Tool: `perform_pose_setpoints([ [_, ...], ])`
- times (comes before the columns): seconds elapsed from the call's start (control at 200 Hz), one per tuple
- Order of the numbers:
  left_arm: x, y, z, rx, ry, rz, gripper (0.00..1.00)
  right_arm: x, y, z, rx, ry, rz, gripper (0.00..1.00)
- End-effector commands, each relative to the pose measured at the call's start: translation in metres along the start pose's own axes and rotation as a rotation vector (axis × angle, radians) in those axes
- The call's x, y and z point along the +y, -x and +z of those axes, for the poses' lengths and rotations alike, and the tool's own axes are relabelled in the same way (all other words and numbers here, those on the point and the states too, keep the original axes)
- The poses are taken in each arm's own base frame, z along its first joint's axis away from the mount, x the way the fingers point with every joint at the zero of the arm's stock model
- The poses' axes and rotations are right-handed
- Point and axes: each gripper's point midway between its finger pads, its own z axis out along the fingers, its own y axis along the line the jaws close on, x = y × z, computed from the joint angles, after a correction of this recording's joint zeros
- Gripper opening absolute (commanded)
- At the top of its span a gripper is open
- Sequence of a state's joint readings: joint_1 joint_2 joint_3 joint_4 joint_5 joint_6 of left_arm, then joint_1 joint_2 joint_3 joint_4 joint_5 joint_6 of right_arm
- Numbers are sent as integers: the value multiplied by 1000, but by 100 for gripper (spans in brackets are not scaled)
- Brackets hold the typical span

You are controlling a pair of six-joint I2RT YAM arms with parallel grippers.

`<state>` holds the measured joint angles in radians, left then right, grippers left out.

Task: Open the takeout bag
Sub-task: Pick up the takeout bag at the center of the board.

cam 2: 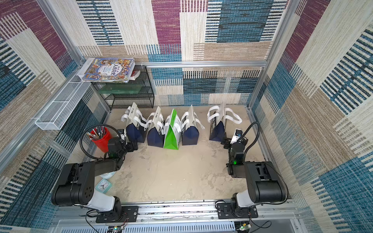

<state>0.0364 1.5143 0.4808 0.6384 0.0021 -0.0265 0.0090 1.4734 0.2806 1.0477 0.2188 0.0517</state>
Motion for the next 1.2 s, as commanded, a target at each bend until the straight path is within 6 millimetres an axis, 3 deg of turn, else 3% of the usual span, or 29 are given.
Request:
perform_pose_setpoints([
  [0.0,2,3,1,-7,10,11,99,0,4,0,-16,-1,9,95],
  [0.626,1,4,1,-8,8,12,99,-1,5,0,-18,8,17,95],
  [0.686,4,10,-3,-30,23,7,99,-14,8,-3,-22,-70,55,95],
  [0.796,27,31,-38,25,165,-92,96,-13,17,-22,-96,-50,53,95],
  [0.861,25,49,-64,-63,147,-115,97,-8,28,-26,-116,-92,-11,95],
  [0.956,33,72,-100,-208,185,-210,99,-21,36,-10,34,-246,96,95],
  [1.062,61,77,-124,-312,317,-406,99,-38,19,-3,223,-300,284,96],
  [1.142,41,84,-125,-249,219,-329,96,-35,20,-14,238,-259,339,95],
  [1.197,21,85,-121,-190,109,-319,89,-26,32,-26,202,-182,372,95],
])
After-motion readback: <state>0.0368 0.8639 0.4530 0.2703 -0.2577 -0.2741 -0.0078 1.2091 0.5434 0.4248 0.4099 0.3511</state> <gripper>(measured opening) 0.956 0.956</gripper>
